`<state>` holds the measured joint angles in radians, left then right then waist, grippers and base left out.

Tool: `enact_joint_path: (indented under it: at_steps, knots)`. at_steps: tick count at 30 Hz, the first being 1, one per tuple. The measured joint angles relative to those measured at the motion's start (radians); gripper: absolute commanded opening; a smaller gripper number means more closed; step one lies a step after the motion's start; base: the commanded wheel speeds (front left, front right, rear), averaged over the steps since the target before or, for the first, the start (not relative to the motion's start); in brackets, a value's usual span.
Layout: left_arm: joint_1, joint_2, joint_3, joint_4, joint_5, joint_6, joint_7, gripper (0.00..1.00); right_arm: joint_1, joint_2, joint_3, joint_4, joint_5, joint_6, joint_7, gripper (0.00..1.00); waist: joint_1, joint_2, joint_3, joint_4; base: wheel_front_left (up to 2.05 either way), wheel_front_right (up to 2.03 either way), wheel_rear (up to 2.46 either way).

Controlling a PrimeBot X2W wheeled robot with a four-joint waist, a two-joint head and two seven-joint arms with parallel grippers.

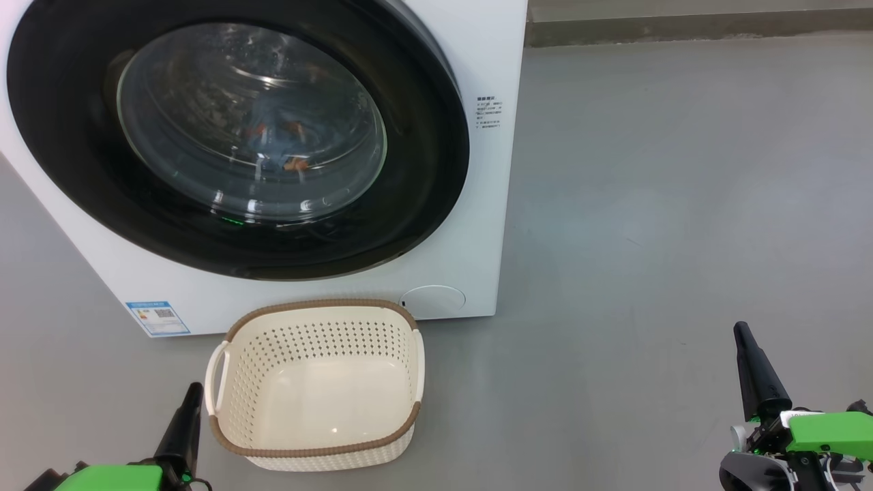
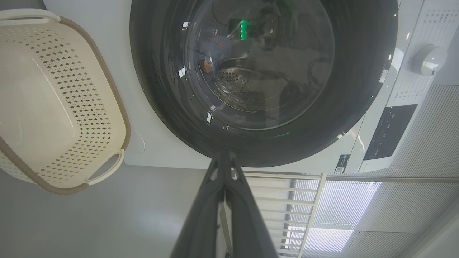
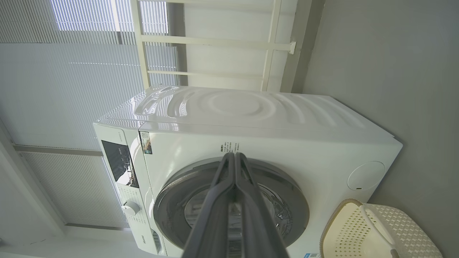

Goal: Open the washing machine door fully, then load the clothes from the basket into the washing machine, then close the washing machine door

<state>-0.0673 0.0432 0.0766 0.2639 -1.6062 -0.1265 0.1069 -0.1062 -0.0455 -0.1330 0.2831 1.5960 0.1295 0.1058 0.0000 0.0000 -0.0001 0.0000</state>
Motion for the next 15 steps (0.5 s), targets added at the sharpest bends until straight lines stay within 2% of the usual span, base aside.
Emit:
enact_joint_path:
  at_steps: [15]
  knots:
    - [0.000,-0.002,0.000,0.000,0.000,0.000,0.000,0.00,0.000,0.000,0.000,0.000,0.000,0.000,0.000,0.00,0.0000,0.0000,0.000,0.000,0.00,0.00,0.00]
